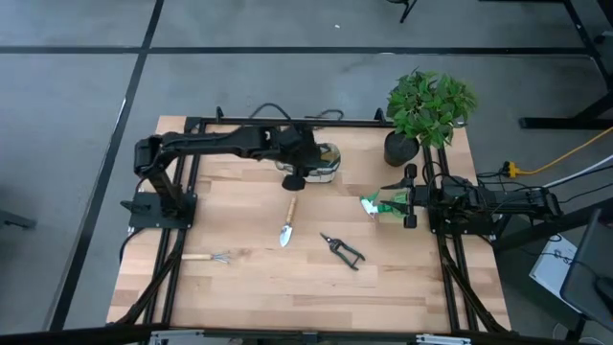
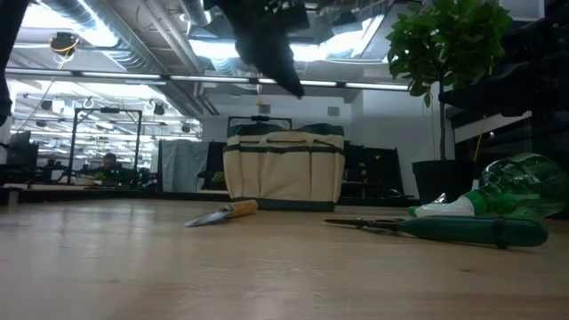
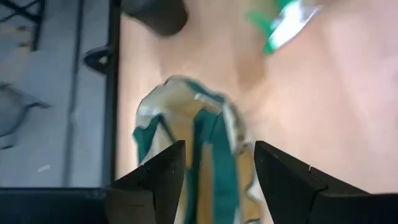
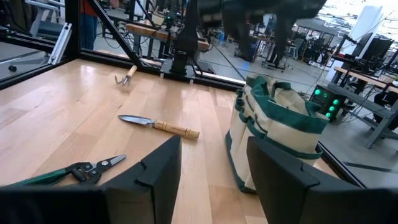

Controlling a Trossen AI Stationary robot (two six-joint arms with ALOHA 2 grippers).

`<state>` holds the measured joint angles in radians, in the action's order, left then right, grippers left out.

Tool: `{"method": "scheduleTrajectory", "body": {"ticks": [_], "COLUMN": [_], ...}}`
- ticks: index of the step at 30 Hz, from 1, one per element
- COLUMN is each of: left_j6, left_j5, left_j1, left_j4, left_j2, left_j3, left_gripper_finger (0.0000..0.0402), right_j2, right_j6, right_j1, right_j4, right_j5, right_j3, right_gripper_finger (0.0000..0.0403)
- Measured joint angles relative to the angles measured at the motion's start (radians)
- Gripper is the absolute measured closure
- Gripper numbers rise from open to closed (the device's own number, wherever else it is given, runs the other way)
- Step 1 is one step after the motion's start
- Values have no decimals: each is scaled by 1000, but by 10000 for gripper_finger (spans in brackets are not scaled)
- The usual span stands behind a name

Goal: Pick & Place Garden tools in Gardening bag
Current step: Put the brown hand rake into the light brown gardening bag

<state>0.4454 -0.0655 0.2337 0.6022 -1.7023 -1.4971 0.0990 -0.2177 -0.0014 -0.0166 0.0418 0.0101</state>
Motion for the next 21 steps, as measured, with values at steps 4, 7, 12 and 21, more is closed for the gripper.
{"method": "scheduleTrajectory", "body": {"ticks": [4,7,12,21], "left_j6": [-54,-66,-119,-291], "left_j5": [115,121,108,21], "left_j1": [21,20,-11,-128], "left_j4": [8,28,77,126], "left_j2": [43,54,55,55], "left_j3": [0,0,0,0], "left_gripper_finger": [216,217,217,217], "right_j2": [0,0,0,0], "right_j6": [0,0,0,0], "right_j1": [0,0,0,0], "right_j4": [0,0,0,0], "right_j5": [0,0,0,0], "right_j3": [0,0,0,0], "right_gripper_finger": [217,217,217,217]}}
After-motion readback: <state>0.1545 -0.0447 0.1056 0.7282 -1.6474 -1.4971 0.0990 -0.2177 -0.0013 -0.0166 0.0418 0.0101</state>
